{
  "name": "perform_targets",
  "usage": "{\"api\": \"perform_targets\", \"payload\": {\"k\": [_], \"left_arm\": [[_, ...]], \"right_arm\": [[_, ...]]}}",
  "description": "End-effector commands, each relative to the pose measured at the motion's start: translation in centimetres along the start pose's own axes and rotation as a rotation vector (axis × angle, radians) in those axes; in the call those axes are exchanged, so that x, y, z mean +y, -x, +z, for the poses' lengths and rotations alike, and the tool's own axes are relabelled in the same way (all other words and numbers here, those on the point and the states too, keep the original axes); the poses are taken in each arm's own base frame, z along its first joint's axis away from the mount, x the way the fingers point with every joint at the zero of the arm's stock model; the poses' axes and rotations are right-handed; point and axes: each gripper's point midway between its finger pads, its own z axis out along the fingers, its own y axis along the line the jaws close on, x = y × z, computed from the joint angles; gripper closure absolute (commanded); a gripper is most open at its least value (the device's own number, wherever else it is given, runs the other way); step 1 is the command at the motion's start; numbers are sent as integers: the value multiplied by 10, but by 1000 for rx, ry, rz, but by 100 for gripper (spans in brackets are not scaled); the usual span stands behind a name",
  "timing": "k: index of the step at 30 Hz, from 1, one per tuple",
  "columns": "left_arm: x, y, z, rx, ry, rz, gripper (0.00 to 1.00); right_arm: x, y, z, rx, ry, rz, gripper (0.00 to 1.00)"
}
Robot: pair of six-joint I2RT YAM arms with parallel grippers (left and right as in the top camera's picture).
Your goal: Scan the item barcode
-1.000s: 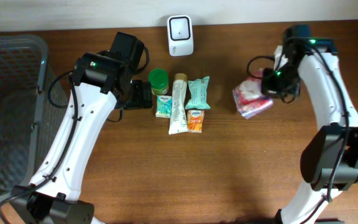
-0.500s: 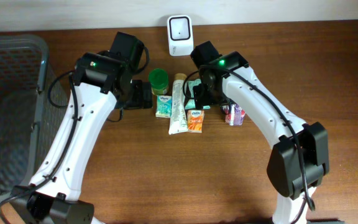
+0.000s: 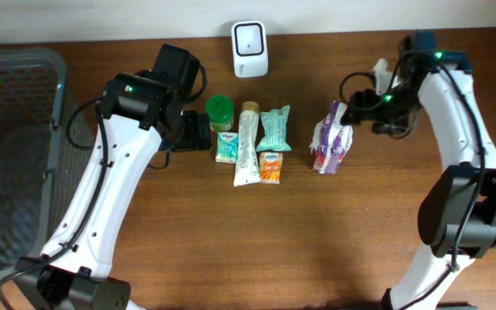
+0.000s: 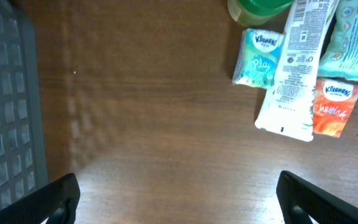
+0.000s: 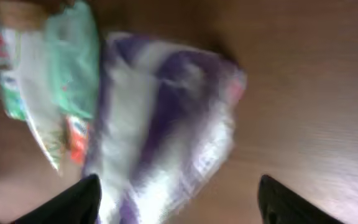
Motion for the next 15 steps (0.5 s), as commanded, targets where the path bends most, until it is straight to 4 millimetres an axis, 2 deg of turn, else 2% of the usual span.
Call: {"api": "perform_targets", "payload": {"k": [1,4,6,8,9,10,13,15], "left_arm": [[2,1,-2,-5,-1,-19,1],[2,1,-2,-5,-1,-19,1],[2,1,-2,-5,-1,-19,1],[2,1,-2,-5,-1,-19,1],[2,1,-2,-5,-1,-19,1],[2,1,-2,-5,0,-18,1],[2,1,-2,-5,-1,-19,1],[2,1,-2,-5,-1,-19,1]], "right_arm": [[53,-20,38,53,185,-104,27],[97,-22,55,47,203,-226,26],[100,-12,48,24,166,-154,25],[85,2,29,-12,92,-114,19],[69,5,22,-20,55,-85,17],[40,5,18,-18,-46,-44,15],[-3,-3,12,7,-197,13,10],[-26,-11,14,29,-184,79,6]]}}
